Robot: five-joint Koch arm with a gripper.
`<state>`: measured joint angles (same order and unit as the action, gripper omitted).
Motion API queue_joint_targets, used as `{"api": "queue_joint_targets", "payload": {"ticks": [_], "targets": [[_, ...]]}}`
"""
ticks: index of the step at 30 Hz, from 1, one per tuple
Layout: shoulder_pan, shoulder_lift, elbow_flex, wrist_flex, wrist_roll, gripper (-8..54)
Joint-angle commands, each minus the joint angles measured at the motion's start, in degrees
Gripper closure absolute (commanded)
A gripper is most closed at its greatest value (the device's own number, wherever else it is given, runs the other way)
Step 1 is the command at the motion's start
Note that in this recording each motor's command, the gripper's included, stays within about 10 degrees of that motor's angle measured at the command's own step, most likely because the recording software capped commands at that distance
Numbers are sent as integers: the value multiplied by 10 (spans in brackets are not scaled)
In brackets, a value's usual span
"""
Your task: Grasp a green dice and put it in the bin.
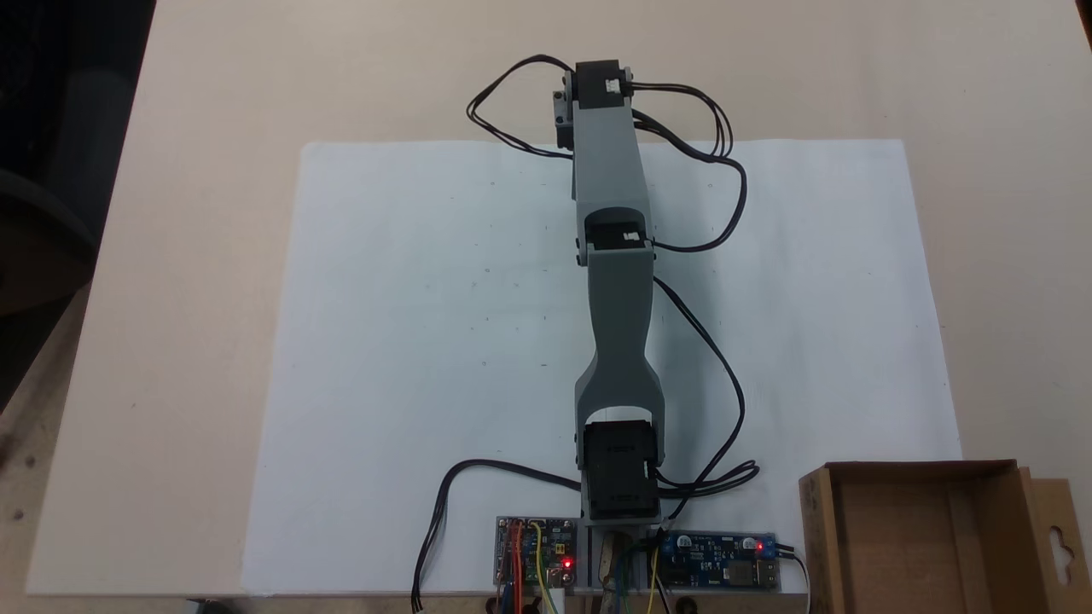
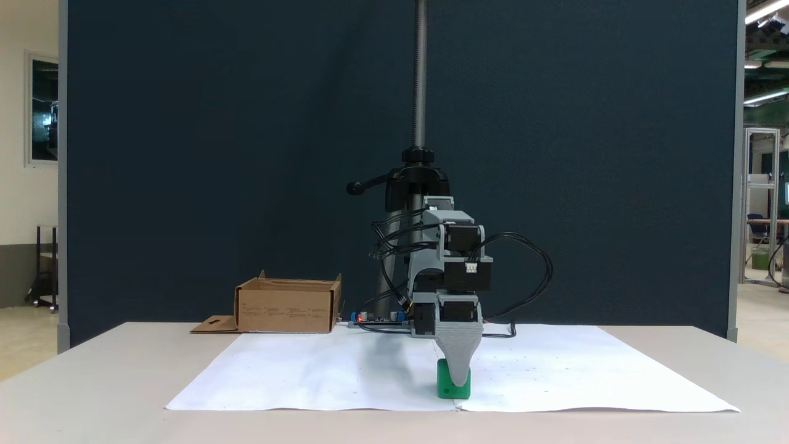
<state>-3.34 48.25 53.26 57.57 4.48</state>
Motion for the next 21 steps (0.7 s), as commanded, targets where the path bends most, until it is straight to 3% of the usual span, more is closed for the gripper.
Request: {"api": "queue_joint_targets", "payload": {"ticks": [1,21], "targets": [[-5,10,-24,17,35,43],[-1,-4,-25,2,33,58]]}}
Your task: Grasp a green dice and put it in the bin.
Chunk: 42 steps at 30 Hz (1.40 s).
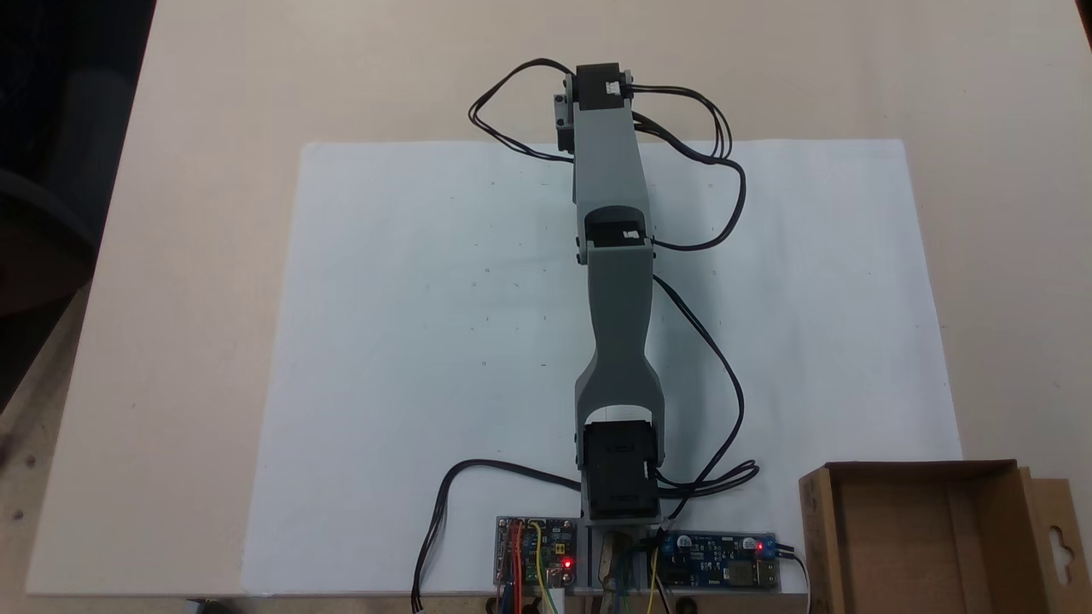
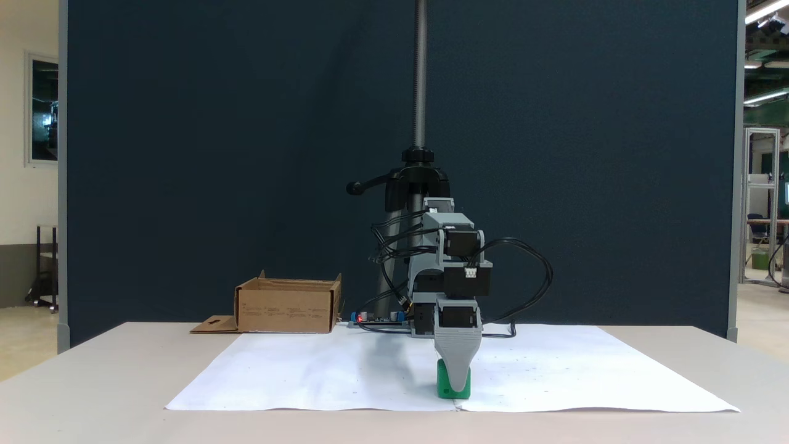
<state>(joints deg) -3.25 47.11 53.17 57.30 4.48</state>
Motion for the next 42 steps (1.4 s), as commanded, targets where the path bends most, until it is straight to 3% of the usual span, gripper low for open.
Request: {"api": "queue_joint_targets", "payload": {"ticks": [1,21,26,42], "targets": [[-2,5,-24,3,33,58],[9,-4,-24,-10,17,74],[13,-4,-24,-10,14,132],[19,-4,-24,-11,3,138]]}}
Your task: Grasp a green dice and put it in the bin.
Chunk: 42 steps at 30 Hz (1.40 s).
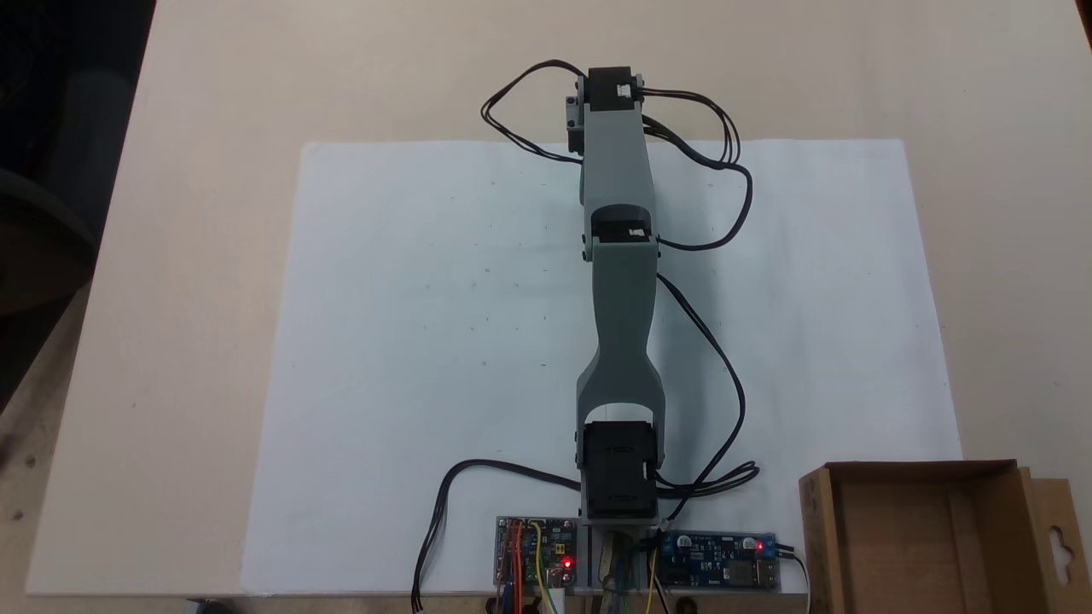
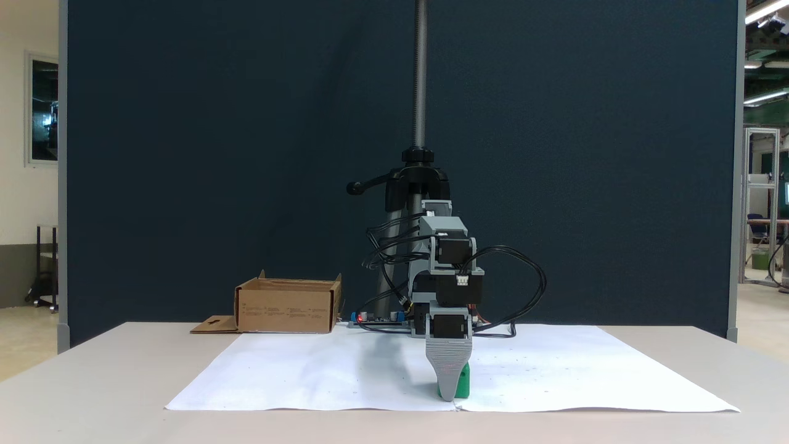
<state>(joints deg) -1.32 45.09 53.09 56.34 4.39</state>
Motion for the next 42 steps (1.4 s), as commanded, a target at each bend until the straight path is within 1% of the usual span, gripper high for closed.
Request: {"api": "queue_joint_targets", "payload": {"ticks": [1,3,6,19,22,26,29,35,40,42], "targets": [[0,15,-23,1,4,151],[0,16,-23,4,4,241],[2,17,-23,9,4,336],[15,31,-23,11,4,338],[29,49,-23,11,4,338],[58,102,-18,30,4,338],[124,180,-5,32,4,338],[231,304,21,38,4,338],[347,361,22,54,0,338],[396,374,21,54,-23,338]]}}
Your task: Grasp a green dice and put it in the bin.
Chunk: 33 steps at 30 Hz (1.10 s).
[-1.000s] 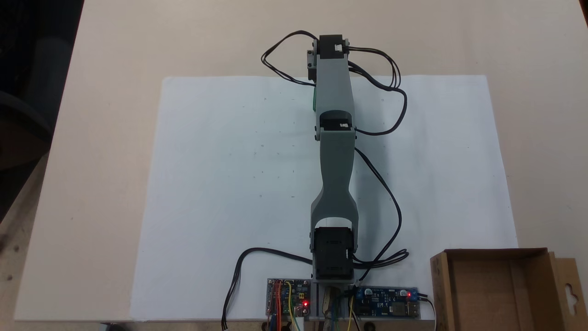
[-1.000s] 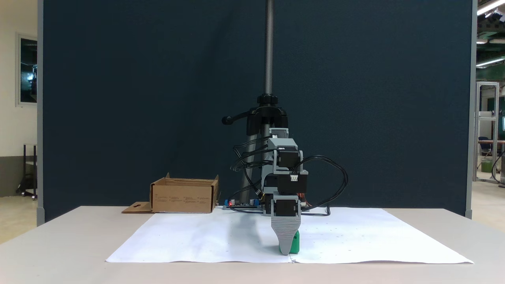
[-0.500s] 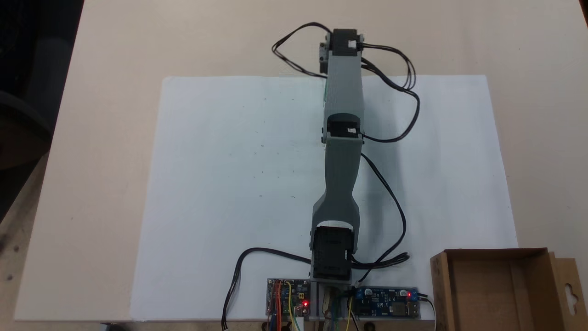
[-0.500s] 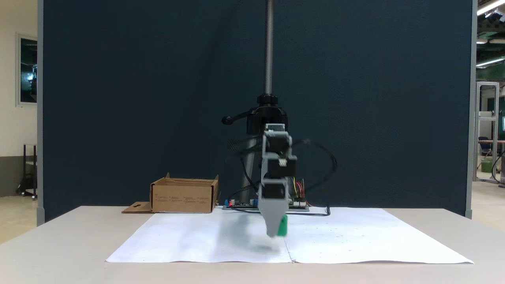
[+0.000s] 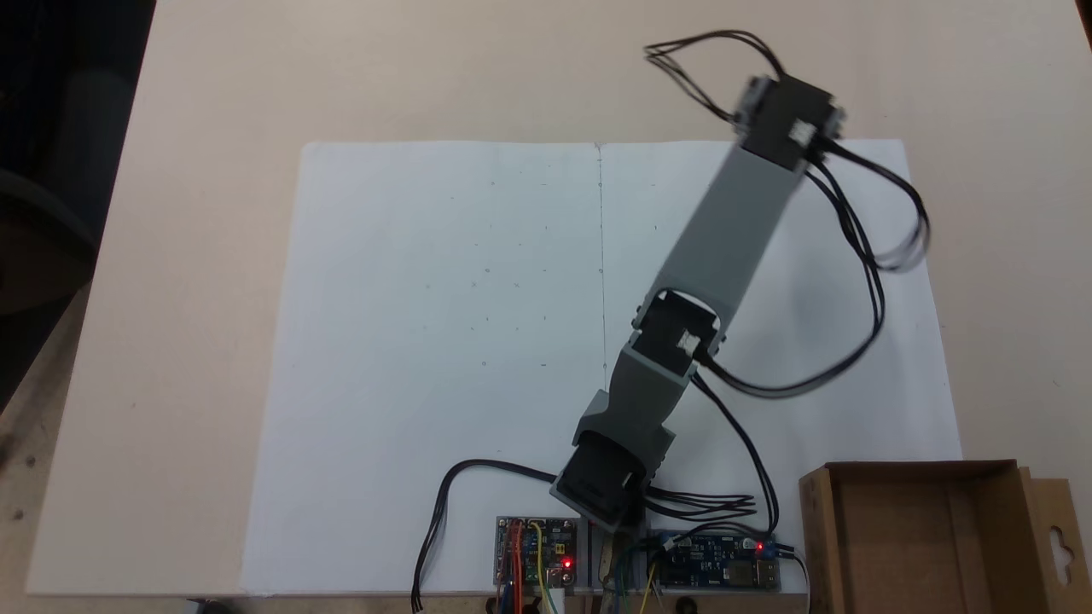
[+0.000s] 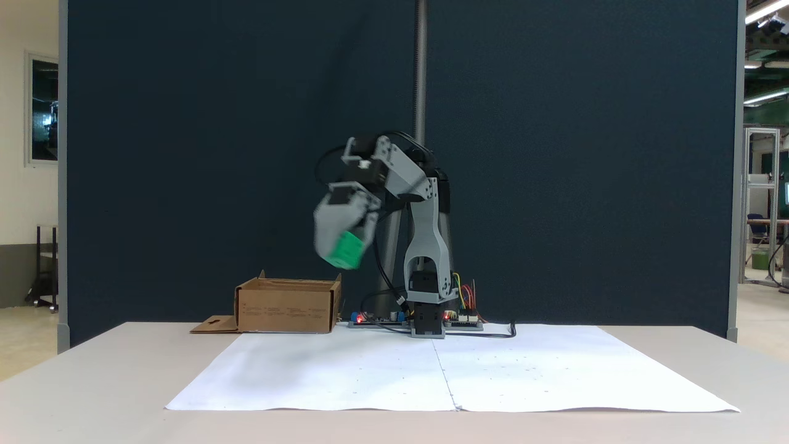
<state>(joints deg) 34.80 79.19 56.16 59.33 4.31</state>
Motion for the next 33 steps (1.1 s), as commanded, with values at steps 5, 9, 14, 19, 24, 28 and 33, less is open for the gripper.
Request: {"api": "queue_joint_targets", "payload": {"ticks": [5,9,14,19,24,28,33], "targets": [[183,43,-10,16,-62,338],[287,43,-11,10,-98,338],[400,40,-12,9,-156,338],[500,31,-12,12,-205,338],[570,4,-11,16,-259,338],[613,-27,-11,18,-295,338],[655,-76,-11,8,-341,338]]}}
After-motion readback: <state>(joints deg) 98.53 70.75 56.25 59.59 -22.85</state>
